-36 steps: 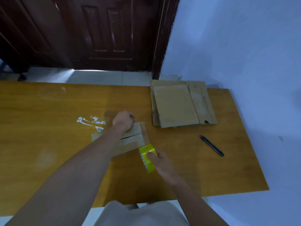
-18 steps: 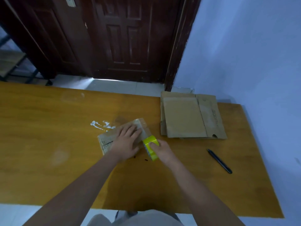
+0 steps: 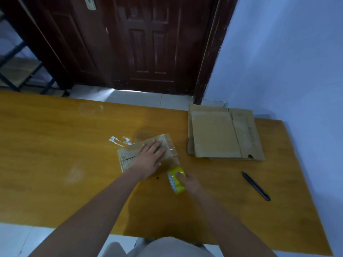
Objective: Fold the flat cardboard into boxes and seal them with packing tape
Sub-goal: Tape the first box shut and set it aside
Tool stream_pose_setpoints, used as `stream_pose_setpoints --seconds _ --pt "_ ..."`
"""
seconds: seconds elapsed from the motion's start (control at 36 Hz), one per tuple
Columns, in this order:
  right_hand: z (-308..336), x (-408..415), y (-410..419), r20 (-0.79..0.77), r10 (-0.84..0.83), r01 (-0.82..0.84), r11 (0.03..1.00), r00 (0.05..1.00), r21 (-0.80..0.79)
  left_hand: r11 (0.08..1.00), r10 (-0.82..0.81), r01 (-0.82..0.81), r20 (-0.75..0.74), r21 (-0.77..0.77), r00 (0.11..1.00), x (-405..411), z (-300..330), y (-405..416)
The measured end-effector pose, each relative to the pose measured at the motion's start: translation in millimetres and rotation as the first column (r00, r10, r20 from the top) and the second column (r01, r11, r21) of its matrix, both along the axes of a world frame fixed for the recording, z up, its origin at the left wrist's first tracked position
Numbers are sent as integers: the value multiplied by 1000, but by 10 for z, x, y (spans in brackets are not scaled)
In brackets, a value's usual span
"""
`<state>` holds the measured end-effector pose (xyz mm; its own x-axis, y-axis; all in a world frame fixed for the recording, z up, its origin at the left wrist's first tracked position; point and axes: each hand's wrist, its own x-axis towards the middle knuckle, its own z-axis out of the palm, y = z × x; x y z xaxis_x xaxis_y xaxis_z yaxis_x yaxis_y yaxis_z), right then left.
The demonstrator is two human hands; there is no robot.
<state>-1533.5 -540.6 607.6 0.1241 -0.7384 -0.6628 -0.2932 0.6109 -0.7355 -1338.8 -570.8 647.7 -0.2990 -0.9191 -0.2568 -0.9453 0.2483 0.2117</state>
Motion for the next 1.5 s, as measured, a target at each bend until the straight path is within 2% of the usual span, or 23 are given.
stream_pose_setpoints --seconds 0.31,0.44,0.56,0.64,0.72,0.89,1.06,1.22,1.42,1.47,1.5 --pt "72 -32 161 76 -81 87 994 994 -71 999 6 -7 -8 -47 1000 -3 23 -128" --pt "39 41 213 27 -112 114 984 993 -133 997 -9 9 -5 -73 1000 -25 -18 -99" --pt "-65 100 168 -61 -72 64 990 995 -125 999 13 -14 -4 -52 1000 -57 -25 -74" --pt "132 136 176 -296 77 -116 986 952 -117 1000 17 -17 -1 -26 1000 -77 14 -80" --pt "126 108 165 -380 114 -141 989 918 -42 998 48 -48 -5 -30 999 -107 81 -82" --pt "166 4 104 -330 177 -171 984 927 47 995 8 6 141 -98 990 -311 189 -4" --pt "39 49 110 -207 114 -108 993 972 41 999 -26 31 277 -13 960 -529 148 89" --pt "23 87 71 -235 150 -138 988 960 67 998 8 -27 349 51 937 -590 154 151" --pt "76 12 37 -177 236 -222 970 956 95 991 43 -83 341 103 939 -623 132 147" --pt "117 -68 48 -164 207 -199 978 965 63 989 63 -103 339 101 939 -641 123 141" --pt "125 -143 47 -183 133 -135 991 974 3 989 69 -110 342 100 937 -649 122 133"
